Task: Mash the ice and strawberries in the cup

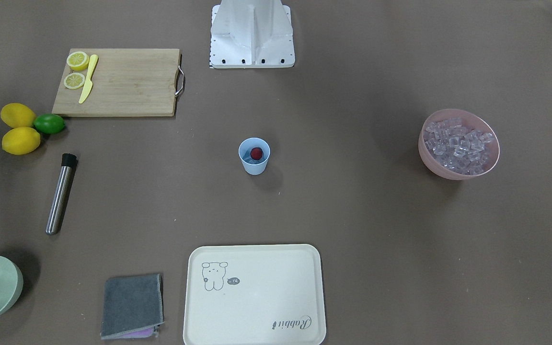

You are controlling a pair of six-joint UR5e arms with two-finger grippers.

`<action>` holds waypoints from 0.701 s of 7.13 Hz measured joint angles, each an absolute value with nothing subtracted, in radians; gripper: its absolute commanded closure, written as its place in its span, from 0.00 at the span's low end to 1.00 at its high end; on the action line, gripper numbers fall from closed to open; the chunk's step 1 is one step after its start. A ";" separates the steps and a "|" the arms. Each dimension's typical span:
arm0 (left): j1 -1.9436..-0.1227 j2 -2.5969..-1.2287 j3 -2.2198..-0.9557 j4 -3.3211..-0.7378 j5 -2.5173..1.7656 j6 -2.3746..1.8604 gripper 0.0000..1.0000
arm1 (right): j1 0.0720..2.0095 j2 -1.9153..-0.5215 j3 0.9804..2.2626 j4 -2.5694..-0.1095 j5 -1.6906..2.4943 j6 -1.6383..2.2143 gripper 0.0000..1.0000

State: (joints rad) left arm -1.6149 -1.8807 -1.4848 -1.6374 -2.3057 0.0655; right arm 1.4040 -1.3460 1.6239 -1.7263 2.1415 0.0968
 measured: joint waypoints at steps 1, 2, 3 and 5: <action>-1.603 -1.866 -1.456 -1.691 -2.303 0.062 0.03 | 1.423 -1.359 1.622 -1.715 2.154 0.094 0.00; -1.591 -1.862 -1.410 -1.750 -2.302 0.052 0.03 | 1.438 -1.367 1.623 -1.711 2.161 0.093 0.00; -1.575 -1.864 -1.373 -1.794 -2.301 0.035 0.03 | 1.448 -1.369 1.626 -1.710 2.165 0.093 0.00; -1.553 -1.866 -1.338 -1.825 -2.301 0.010 0.03 | 1.456 -1.369 1.630 -1.709 2.167 0.096 0.00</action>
State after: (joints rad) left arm -1.5527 -1.8663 -1.3377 -1.8254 -2.3013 0.0096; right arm 1.4561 -1.3691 1.6304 -1.7089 2.1671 0.0959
